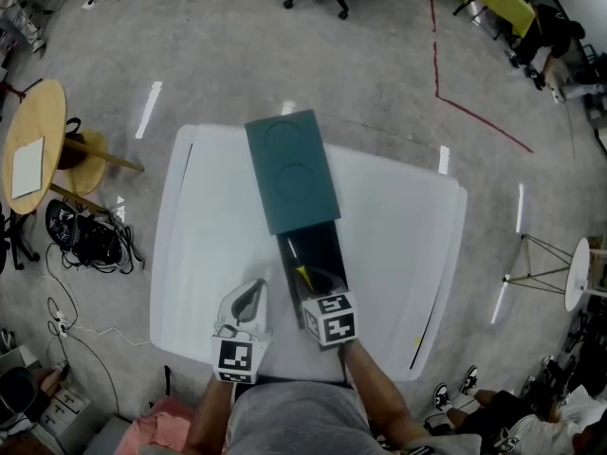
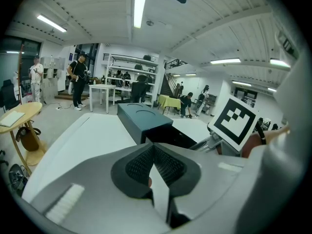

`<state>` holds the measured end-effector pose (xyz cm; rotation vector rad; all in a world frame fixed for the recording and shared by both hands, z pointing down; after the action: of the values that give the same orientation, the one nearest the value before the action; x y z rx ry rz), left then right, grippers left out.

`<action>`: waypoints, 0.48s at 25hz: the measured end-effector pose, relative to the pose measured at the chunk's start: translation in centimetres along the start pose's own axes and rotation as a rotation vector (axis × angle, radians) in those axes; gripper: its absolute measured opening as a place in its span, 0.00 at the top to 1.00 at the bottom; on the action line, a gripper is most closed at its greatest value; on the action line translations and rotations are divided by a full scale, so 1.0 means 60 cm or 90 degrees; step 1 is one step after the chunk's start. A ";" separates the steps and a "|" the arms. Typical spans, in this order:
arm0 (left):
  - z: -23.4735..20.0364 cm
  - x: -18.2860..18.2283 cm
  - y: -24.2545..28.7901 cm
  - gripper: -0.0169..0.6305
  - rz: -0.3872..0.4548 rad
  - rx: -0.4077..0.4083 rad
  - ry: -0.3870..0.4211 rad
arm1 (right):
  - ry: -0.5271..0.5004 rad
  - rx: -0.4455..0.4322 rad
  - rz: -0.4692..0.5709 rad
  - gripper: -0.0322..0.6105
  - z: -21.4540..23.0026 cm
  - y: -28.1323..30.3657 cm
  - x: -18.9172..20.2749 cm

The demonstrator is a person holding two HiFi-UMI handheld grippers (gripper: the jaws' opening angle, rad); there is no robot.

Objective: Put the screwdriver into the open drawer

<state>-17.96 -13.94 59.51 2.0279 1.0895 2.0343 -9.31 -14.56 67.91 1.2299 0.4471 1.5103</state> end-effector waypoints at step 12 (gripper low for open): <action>0.002 -0.003 -0.001 0.96 0.003 -0.002 0.003 | 0.000 -0.001 0.001 0.82 0.002 -0.001 -0.001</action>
<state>-17.85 -13.95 59.34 2.0266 1.0825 2.0420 -9.19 -14.65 67.88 1.2290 0.4455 1.5121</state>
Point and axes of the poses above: the fingertips, and each gripper's own axes: y forward along the fingers, z to its right, x out of its underside, the point moved 1 cm from there along -y, backward along the fingers, and after that the axes turned 4 degrees about y, right-handed, at the moved point
